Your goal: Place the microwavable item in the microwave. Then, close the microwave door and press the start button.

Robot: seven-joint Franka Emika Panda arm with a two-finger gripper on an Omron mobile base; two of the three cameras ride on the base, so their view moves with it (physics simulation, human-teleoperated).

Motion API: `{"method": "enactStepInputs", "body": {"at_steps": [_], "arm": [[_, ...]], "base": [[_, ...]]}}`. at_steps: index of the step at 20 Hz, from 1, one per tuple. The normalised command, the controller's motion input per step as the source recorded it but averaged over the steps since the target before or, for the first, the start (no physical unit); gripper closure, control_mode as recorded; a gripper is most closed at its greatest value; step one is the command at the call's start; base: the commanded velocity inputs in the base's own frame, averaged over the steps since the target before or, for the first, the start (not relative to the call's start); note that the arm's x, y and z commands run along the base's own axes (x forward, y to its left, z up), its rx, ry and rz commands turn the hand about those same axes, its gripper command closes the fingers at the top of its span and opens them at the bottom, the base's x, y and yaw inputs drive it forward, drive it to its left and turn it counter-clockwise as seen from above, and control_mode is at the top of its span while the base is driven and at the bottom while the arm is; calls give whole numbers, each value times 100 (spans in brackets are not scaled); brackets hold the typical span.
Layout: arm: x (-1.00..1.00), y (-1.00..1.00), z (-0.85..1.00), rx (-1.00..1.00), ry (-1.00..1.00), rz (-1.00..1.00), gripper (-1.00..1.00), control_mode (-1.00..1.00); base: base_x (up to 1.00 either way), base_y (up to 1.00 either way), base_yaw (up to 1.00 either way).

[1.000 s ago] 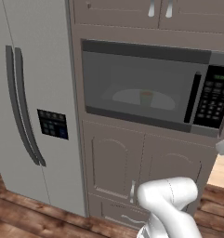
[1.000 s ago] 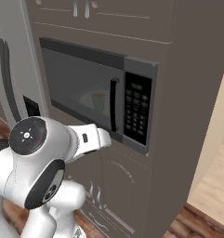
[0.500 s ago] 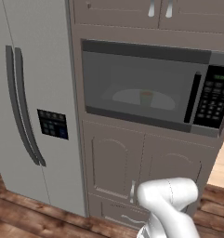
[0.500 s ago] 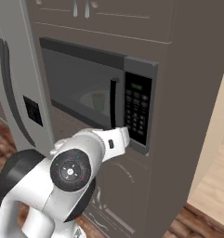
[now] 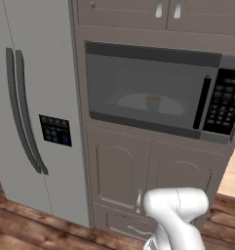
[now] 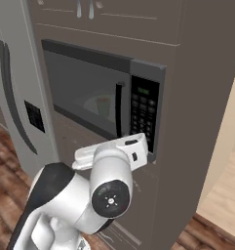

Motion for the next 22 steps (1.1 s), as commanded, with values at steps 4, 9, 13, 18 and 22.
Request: {"method": "enactStepInputs", "body": {"at_steps": [4, 9, 13, 18, 22], "arm": [[4, 5, -38, 5, 3, 0, -100, -100], [-18, 14, -20, 39, 39, -19, -100, -100], [-24, 37, -16, 69, 46, -15, -100, -100], [-13, 8, -42, 86, 36, -3, -100, -100], [-4, 0, -63, 91, 16, -1, -100, -100]], "base": [[0, 0, 0], [0, 0, 0], [0, 0, 0], [0, 0, 0], [0, 0, 0]]}}
